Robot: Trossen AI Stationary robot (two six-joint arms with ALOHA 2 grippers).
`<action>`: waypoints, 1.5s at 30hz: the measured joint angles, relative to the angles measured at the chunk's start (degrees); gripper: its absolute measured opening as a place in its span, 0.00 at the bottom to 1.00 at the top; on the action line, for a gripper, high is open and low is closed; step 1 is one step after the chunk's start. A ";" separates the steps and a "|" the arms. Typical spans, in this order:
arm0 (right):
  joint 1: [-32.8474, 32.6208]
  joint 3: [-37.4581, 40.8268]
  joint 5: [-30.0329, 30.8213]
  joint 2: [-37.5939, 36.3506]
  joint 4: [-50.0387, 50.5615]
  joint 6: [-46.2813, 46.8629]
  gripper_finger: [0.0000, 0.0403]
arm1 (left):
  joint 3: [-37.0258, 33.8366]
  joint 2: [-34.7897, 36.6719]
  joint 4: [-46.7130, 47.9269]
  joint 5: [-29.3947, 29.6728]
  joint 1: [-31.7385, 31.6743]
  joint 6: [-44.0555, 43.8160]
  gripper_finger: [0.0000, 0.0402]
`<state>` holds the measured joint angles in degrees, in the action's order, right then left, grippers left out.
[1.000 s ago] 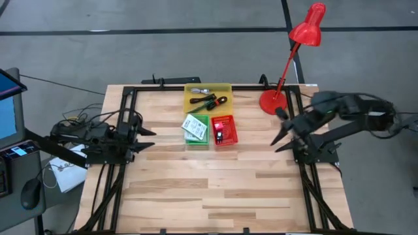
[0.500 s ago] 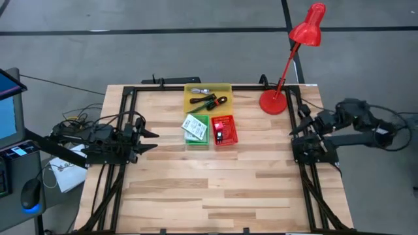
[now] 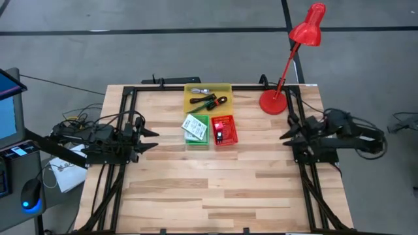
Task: Pick and place items into bin
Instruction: Return to Home Position
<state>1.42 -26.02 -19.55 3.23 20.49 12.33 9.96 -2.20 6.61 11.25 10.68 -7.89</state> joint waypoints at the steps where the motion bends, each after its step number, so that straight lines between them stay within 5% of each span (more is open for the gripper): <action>1: -0.13 1.06 0.21 0.13 -1.84 -0.39 0.26 | 0.00 -0.02 0.22 0.13 0.00 0.03 0.46; 22: -0.28 25.08 5.03 -3.04 -24.67 0.28 0.26 | -9.29 0.11 -10.76 3.71 0.00 2.03 0.46; 28: -0.43 25.64 9.29 -2.23 -22.92 1.56 0.26 | -9.31 0.11 -10.71 3.88 0.00 2.77 0.46; 45: -1.04 25.64 9.20 3.42 -22.97 -6.34 0.26 | -9.38 -4.13 -10.59 3.72 0.00 -1.27 0.46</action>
<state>0.39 -0.38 -10.35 6.64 -2.48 6.00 0.58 -6.33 -3.98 14.96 10.68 -9.17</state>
